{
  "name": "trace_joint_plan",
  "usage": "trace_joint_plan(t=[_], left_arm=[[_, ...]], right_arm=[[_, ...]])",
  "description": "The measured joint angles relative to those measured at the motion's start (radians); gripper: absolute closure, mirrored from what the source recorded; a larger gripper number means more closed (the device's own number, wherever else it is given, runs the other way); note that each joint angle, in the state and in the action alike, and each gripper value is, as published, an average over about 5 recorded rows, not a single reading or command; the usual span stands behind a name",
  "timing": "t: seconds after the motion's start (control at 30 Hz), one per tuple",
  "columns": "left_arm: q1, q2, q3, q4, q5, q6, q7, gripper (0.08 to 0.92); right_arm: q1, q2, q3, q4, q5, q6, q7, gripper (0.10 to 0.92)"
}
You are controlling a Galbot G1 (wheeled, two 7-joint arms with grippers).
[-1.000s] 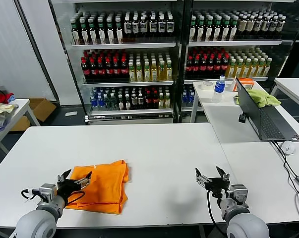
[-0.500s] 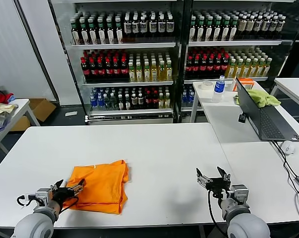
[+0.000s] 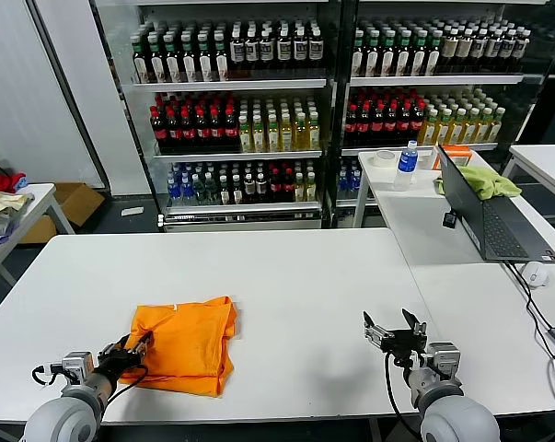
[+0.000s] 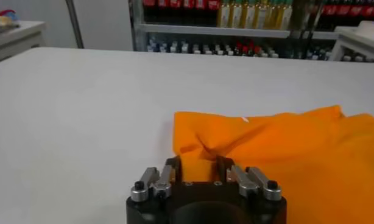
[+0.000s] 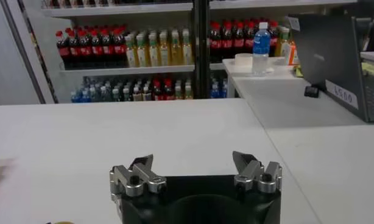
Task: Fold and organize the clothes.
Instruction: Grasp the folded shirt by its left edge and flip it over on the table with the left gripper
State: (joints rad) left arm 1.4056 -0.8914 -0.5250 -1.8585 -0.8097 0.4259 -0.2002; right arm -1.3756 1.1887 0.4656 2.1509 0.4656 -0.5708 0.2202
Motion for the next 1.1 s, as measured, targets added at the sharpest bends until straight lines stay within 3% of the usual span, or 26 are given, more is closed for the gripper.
trace_joint_plan(t=[0.37,0.7,1.1], left_arm=[[-0.013,0.016,-0.023,-0.002,-0.046,-0.017,0.055,0.883],[0.015,0.070,-0.135,-0.018,-0.052,0.018,0.072,0.887],[0.088,0.166,-0.451,0.087,0.168,0.101,0.189,0.887]], right_arm=[[0.002,-0.006,0.003,-0.001,0.000,0.001,-0.001,0.203],[0.015,-0.004,-0.002,-0.010,0.001,0.002,-0.002,0.203],[0.041,-0.006,-0.006,-0.022,0.006,0.008,-0.008,0.203]])
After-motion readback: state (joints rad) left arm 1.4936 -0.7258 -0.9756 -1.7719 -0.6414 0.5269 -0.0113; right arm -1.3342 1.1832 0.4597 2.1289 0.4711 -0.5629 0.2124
